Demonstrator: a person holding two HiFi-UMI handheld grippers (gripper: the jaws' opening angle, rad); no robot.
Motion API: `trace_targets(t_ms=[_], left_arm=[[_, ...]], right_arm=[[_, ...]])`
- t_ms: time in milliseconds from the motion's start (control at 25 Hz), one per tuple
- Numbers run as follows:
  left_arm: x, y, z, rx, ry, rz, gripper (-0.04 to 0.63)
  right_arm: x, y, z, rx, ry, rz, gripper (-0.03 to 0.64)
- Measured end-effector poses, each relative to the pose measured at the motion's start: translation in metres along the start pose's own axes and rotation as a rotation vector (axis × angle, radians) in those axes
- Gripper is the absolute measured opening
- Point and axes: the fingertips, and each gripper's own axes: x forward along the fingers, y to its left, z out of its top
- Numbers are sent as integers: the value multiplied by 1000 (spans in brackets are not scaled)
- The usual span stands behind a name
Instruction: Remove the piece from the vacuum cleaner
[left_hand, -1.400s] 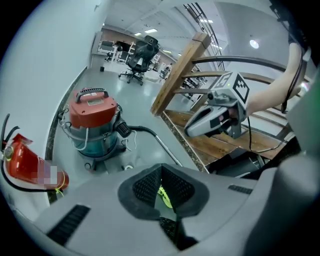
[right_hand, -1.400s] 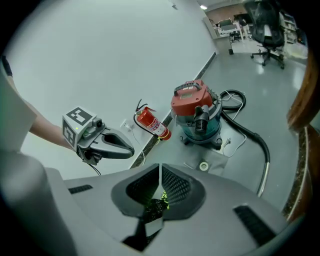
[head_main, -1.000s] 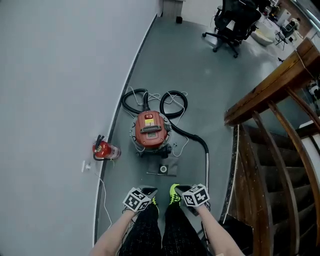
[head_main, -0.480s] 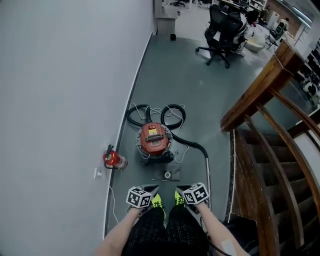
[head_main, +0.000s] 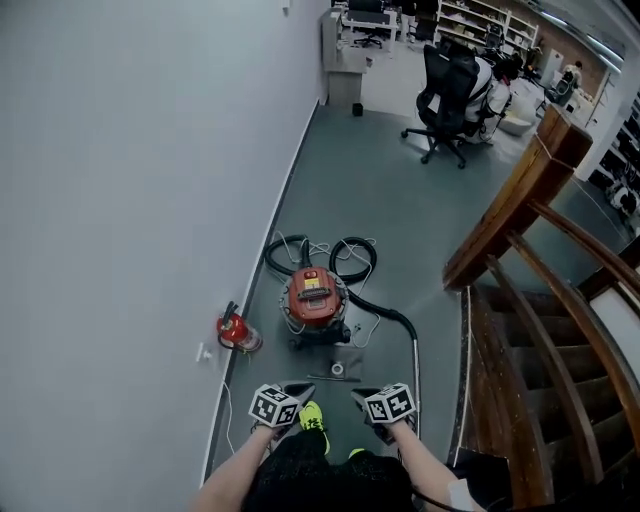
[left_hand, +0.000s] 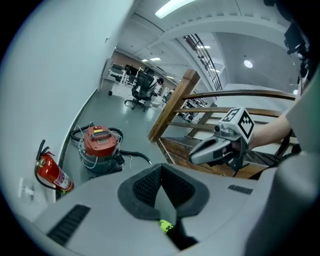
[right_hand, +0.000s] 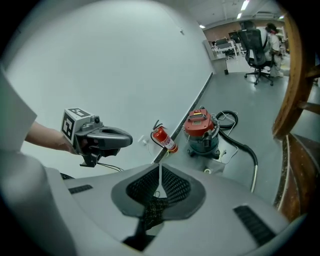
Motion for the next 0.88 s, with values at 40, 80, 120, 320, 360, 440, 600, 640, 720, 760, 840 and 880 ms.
trace_targets(t_ms=[40, 80, 120, 320, 360, 440, 600, 640, 720, 760, 840, 880], left_arm=[[-2, -5, -1, -12, -10, 11, 11], [-4, -8, -3, -30, -22, 23, 11], [-6, -12, -4, -54, -39, 34, 11], [-7, -34, -20, -130, -81, 69, 11], [-6, -37, -22, -133, -84, 76, 11], [-4, -45, -23, -134, -96, 84, 11], [-3, -61, -20, -123, -120, 111, 11], [-3, -64, -21, -120, -124, 119, 11], [-4, -71, -25, -120, -132, 131, 11], [-4, -75, -28, -122, -137, 136, 11], [-4, -86, -33, -128, -149, 141, 11], [-4, -91, -36, -130, -155, 142, 11]], right_arm=[[-4, 1, -5, -2, -1, 6, 29], [-8, 3, -9, -1, -1, 12, 29], [-12, 4, -13, 4, -1, 19, 29], [-25, 7, -35, 19, -3, 49, 29], [-27, 8, -37, 13, -3, 54, 29], [-33, 7, -41, 17, -12, 64, 29], [-47, 6, -48, 24, -40, 83, 29], [-50, 7, -51, 15, -42, 87, 29], [-55, 9, -57, -5, -42, 94, 29], [-59, 9, -60, -11, -42, 98, 29], [-66, 8, -67, -18, -48, 106, 29], [-70, 8, -71, -21, -51, 110, 29]])
